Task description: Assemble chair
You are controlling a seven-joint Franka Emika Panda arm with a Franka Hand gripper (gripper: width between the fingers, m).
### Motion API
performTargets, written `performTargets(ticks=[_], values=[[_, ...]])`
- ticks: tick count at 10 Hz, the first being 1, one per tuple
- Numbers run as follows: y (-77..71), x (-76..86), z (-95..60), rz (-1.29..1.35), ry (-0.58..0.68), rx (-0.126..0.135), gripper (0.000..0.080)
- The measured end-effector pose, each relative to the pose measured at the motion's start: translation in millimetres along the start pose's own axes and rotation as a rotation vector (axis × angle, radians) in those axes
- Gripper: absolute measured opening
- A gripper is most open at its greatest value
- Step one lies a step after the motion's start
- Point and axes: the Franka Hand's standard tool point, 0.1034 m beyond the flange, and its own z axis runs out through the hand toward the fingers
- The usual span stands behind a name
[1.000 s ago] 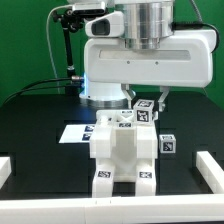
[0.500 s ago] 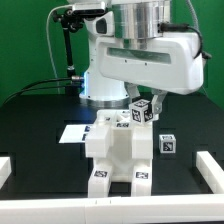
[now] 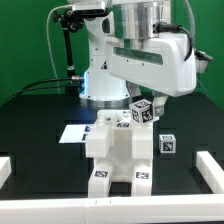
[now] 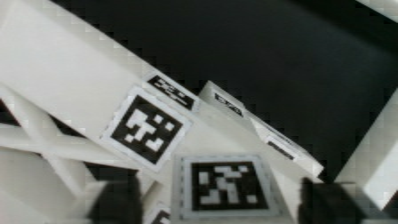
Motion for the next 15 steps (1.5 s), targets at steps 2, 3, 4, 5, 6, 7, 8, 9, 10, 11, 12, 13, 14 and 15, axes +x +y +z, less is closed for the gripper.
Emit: performTargets(ticks=[2, 3, 4, 5, 6, 7, 8, 9, 10, 11, 12, 13, 14, 15], values=[[0.1, -0.1, -0.2, -0.040, -0.001, -0.001, 0.0607], [0.3, 0.5, -1.9, -0.089, -0.003, 0.000, 0.0640], [1.2, 3.7, -4.1, -0.195, -0.004, 0.002, 0.0648], [1.2, 7.5, -4.8, -0.366, 0.004, 0.006, 0.0648], [1.1, 9.4, -5.2, -0.525, 0.009, 0.008, 0.0649], [1.1, 10.9, -5.3, -0.705, 0.014, 0.009, 0.0649], [1.0, 11.0, -4.5, -0.737, 0.015, 0.008, 0.0649], [1.1, 11.1, -4.4, -0.811, 0.016, 0.007, 0.0649], [1.2, 11.2, -4.3, -0.874, 0.016, 0.007, 0.0649], [1.1, 10.9, -4.2, -0.953, 0.017, 0.004, 0.0649], [0.6, 9.2, -3.6, -1.060, 0.025, -0.015, 0.0649], [0.7, 7.9, -2.1, -1.136, 0.023, -0.019, 0.0649], [1.4, 8.2, -1.4, -1.181, 0.021, -0.020, 0.0649], [1.3, 8.1, -1.5, -1.166, 0.021, -0.019, 0.0649]])
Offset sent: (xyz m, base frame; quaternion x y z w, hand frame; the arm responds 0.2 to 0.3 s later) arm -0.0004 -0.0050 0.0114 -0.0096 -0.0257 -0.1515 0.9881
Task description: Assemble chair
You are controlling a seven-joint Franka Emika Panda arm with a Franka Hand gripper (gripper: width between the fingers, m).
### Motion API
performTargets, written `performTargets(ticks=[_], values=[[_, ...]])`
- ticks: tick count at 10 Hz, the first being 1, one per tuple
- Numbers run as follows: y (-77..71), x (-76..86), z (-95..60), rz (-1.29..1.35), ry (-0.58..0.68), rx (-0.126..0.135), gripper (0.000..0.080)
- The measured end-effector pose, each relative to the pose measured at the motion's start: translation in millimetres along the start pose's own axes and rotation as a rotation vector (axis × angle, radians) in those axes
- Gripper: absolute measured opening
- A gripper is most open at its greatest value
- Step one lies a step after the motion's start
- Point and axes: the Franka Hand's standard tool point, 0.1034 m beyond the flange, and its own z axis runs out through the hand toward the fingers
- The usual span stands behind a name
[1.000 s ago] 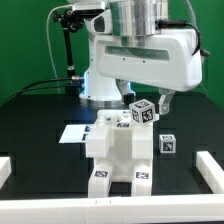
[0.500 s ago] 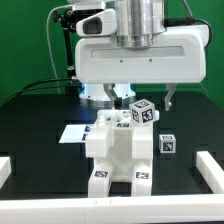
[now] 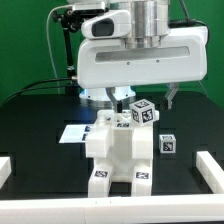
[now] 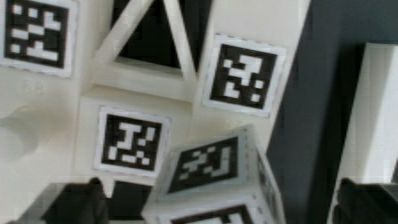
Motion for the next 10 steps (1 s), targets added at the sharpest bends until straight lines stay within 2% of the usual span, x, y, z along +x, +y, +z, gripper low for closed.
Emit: performTargets(ticks=[2, 3, 4, 10], values=[[0.0, 0.0, 0.0, 0.023, 0.000, 0.000, 0.0389], [-0.2, 0.2, -0.1, 0.039, 0.001, 0.001, 0.0389], [-0.5, 0.2, -0.1, 0.131, 0.001, 0.002, 0.0285], [-4.5, 1.1, 0.2, 0.564, 0.007, 0.003, 0.0286]])
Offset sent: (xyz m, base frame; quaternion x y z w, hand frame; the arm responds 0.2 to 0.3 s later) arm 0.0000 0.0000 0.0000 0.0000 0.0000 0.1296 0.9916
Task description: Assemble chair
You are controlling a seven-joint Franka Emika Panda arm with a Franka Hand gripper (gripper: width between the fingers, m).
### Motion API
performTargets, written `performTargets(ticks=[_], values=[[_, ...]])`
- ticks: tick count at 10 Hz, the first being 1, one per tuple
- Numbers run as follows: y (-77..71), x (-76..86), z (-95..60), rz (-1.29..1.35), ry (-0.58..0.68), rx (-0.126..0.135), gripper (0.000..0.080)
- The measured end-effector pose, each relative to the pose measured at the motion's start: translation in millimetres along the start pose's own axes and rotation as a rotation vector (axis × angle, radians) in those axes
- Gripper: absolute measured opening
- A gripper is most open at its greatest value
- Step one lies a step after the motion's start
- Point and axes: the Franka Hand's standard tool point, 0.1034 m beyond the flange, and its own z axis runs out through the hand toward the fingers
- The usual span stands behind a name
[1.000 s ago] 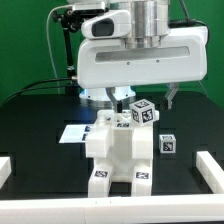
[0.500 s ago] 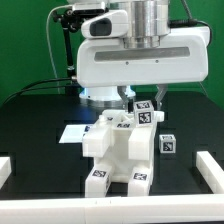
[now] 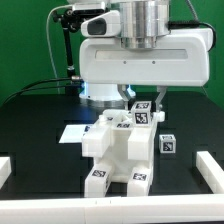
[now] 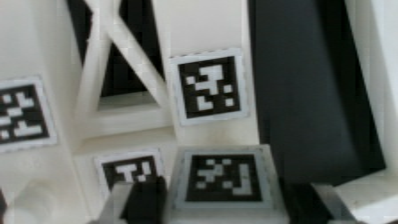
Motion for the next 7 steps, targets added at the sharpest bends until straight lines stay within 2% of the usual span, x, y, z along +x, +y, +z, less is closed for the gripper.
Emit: performTargets(ticks=[3, 5, 6, 7], values=[[-1.2, -0.3, 0.1, 0.245, -0.001, 0.008, 0.0288], [-1.4, -0.5, 0.1, 0.284, -0.002, 0.009, 0.0288], [-1.4, -0.4, 0.1, 0.266, -0.002, 0.009, 0.0384], [-1.4, -0.4, 0.0, 0.233, -0.002, 0.009, 0.0562]])
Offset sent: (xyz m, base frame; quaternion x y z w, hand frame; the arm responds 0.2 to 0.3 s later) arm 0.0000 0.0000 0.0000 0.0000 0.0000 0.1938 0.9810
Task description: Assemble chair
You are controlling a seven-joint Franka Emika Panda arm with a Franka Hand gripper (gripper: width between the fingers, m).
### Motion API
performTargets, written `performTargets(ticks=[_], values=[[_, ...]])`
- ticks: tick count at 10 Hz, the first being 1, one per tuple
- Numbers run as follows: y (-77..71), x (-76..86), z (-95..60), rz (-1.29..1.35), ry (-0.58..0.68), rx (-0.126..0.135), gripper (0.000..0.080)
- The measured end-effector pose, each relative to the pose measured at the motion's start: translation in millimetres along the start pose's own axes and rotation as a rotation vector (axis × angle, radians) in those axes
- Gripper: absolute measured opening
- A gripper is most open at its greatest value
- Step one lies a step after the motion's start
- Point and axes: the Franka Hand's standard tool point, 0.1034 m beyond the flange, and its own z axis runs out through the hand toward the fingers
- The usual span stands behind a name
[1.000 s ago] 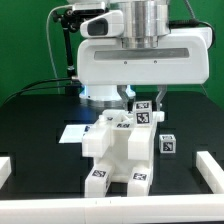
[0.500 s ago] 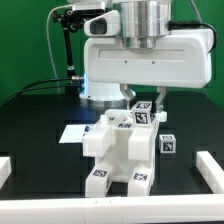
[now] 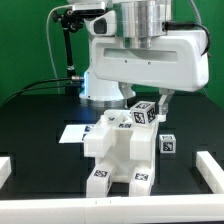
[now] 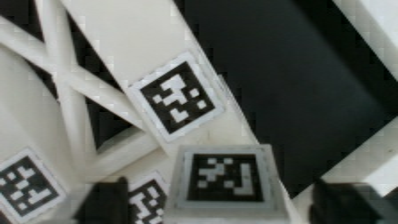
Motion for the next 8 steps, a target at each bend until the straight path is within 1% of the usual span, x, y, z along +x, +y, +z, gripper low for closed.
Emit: performTargets(ticks=[1, 2, 3, 8], values=[[-0.7, -0.1, -1.2, -0.031, -0.005, -0.003, 0.0562], [-2.5, 0.2, -3.7, -0.196, -0.007, -0.013, 0.0634], [-6.5, -1.6, -4.6, -0.407, 0.004, -0.027, 0.0645], [-4.6, -0.9, -4.2, -0.755, -0.005, -0.031, 0.0648]])
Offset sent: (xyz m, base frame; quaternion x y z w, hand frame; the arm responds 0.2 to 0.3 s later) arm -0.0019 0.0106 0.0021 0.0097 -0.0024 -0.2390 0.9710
